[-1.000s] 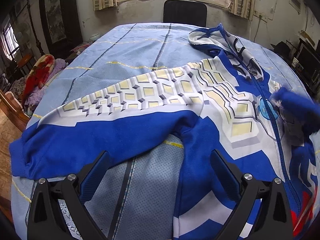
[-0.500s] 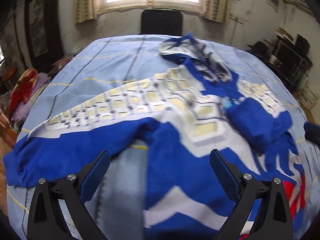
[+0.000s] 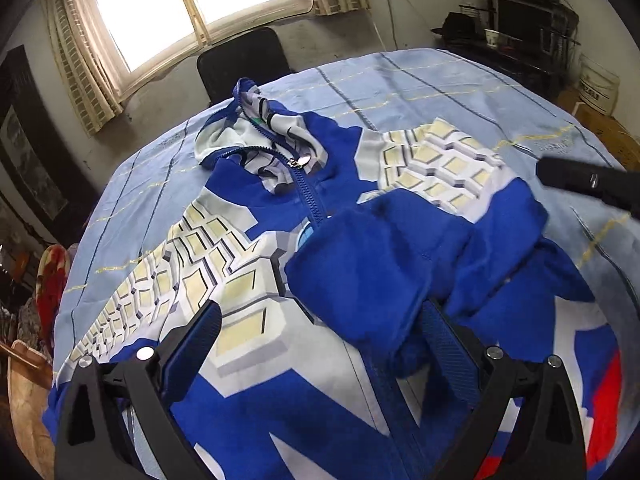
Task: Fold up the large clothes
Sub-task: 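Lay the held sleeve across the jacket front and open the right gripper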
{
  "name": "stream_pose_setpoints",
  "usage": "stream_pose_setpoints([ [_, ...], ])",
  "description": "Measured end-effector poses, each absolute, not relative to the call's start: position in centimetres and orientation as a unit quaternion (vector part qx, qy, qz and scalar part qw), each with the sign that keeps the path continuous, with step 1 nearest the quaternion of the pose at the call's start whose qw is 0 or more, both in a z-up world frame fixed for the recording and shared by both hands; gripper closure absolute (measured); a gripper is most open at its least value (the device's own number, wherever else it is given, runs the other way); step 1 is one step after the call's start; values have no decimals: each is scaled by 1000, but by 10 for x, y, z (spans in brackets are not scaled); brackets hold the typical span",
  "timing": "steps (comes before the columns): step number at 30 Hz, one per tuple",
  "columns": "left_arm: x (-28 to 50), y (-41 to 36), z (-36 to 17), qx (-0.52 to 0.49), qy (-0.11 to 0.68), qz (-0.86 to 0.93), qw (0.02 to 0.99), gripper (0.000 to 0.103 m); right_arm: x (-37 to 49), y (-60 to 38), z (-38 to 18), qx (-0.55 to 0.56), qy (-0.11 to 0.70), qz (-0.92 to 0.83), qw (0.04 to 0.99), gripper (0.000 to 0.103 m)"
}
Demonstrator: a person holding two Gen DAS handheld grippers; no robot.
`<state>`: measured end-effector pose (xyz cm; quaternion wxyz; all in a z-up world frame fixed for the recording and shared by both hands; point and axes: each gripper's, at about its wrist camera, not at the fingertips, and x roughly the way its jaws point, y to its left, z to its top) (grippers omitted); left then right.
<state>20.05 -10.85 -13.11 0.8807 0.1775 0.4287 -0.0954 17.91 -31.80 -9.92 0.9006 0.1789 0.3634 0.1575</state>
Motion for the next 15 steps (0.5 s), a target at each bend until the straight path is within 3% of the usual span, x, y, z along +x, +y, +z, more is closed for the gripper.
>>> stream_pose_setpoints([
  [3,206,-92,-127,161,426,-82,886,12,192,-311,-120,176,393,168,887,87],
  [5,208,-72,-121,137,424,-62,893,12,195,-306,-132,164,418,165,878,91],
  [9,209,-20,-121,49,457,-46,887,12,191,-301,-137,148,440,174,869,92],
  [15,197,-5,-129,10,478,-63,876,12,190,-300,-144,149,447,179,864,93],
])
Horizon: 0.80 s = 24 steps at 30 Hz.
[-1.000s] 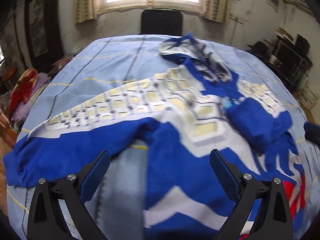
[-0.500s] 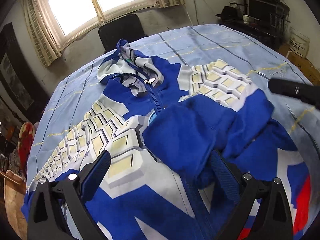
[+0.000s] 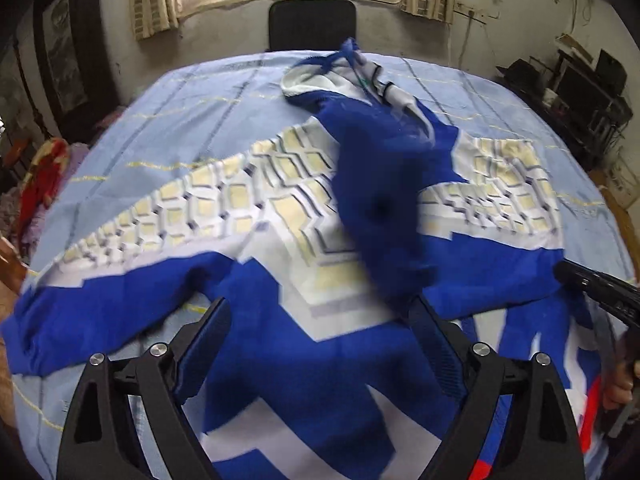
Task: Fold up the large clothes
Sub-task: 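Lay the held sleeve across the jacket front and open the right gripper, then grasp the other blue sleeve cuff with the left gripper and lift it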
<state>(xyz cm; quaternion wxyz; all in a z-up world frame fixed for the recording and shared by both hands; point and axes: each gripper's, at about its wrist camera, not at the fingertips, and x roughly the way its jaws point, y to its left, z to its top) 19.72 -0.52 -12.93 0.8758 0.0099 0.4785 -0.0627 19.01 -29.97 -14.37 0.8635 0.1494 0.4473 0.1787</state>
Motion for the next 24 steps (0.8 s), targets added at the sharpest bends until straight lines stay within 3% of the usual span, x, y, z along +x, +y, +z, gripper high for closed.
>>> stream_pose_setpoints([
  [6,213,-7,-140,-37,489,-90,867,13,191,-301,-146,158,446,182,862,93],
  [10,221,18,-145,-102,490,-94,860,32,190,-307,-142,177,442,188,859,92],
  [16,225,37,-148,-144,488,-117,853,74,185,-311,-131,195,418,195,865,90],
  [24,224,22,-93,-65,388,-94,915,78,179,-309,-102,195,351,199,894,90],
])
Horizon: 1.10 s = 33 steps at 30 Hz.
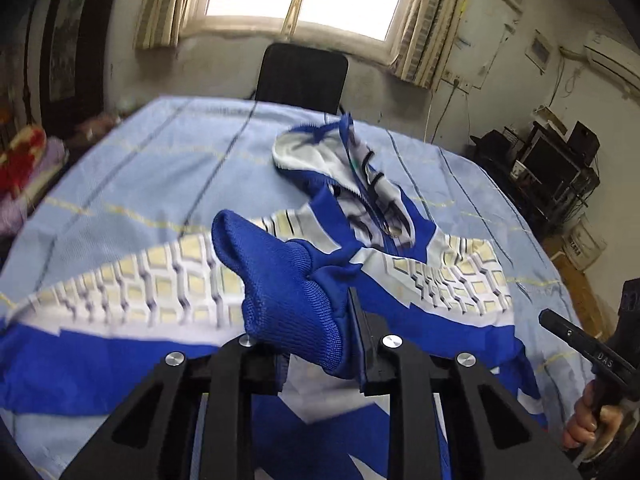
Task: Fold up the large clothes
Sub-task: 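Grasp the other blue sleeve cuff with the left gripper and lift it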
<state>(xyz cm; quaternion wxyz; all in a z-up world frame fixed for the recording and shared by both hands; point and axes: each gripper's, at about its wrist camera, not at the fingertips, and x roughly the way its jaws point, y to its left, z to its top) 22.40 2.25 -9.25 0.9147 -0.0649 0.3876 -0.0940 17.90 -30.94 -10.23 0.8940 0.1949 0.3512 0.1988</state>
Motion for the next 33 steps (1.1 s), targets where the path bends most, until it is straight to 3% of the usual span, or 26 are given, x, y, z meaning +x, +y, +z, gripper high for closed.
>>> stream_pose_setpoints([
  [3,231,20,-118,-22,410,-51,910,78,191,-301,-112,179,373,185,891,90],
  [7,232,40,-152,-52,453,-45,889,76,208,-291,-140,156,432,168,872,92],
  [10,225,45,-148,-59,449,-50,890,73,208,-289,-142,130,441,158,874,97],
  [14,216,42,-134,-47,431,-40,900,58,207,-290,-143,109,449,140,876,103],
  [22,197,42,-106,-46,397,-63,915,49,200,-303,-144,93,449,82,885,103],
  [24,198,33,-104,-32,394,-67,916,48,194,-299,-128,106,416,99,898,103],
  [28,205,12,-110,-11,397,-88,913,36,194,-263,-105,84,396,161,900,103],
  [33,225,16,-146,17,442,-27,897,35,212,-239,-138,43,452,152,878,103],
])
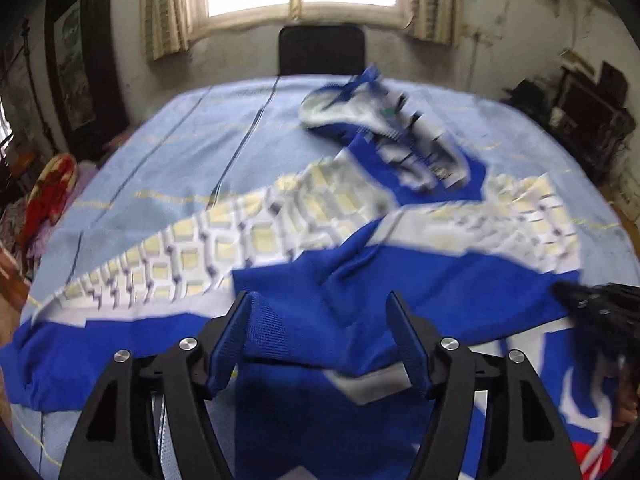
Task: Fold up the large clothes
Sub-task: 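Grasp the other blue sleeve cuff with the left gripper and lift it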
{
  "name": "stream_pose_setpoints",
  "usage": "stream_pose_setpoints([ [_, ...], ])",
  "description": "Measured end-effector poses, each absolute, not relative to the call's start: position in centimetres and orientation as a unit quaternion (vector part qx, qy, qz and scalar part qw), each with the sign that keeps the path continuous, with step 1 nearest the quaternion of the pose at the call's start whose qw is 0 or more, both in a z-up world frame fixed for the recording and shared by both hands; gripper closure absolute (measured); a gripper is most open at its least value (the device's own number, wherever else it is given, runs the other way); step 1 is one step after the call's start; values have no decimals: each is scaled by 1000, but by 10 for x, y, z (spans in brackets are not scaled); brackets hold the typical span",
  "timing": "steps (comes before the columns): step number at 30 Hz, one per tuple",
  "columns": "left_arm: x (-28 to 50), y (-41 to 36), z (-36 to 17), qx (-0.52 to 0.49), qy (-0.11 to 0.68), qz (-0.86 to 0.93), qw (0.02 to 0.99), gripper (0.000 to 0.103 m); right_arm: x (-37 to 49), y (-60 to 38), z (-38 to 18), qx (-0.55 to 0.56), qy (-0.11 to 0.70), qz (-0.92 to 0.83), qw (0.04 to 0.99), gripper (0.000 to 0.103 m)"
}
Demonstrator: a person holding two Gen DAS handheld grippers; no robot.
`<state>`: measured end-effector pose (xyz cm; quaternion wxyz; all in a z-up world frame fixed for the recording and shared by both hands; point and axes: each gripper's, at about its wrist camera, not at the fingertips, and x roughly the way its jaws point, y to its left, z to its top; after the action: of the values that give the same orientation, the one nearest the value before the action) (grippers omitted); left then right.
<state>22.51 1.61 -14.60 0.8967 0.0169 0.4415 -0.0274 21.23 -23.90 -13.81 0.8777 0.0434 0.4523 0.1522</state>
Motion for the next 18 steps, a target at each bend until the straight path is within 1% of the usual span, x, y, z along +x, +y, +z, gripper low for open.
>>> stream_pose_setpoints([
  [2,227,34,-156,-10,454,-29,891,35,209,-247,-140,54,447,155,879,103],
  [6,211,62,-138,-65,442,-60,893,35,206,-266,-139,67,450,142,879,103],
  [9,186,89,-116,-58,415,-14,908,35,205,-272,-139,75,450,141,878,103],
  [13,150,154,-105,-92,409,40,907,34,210,-275,-139,104,446,153,876,103],
  [14,141,173,-106,-108,414,58,902,34,209,-276,-137,113,443,156,876,103],
  [15,130,196,-108,-137,417,70,896,34,206,-279,-132,124,437,161,876,98],
  [18,103,246,-119,-213,429,93,873,36,196,-281,-120,139,422,171,880,98],
])
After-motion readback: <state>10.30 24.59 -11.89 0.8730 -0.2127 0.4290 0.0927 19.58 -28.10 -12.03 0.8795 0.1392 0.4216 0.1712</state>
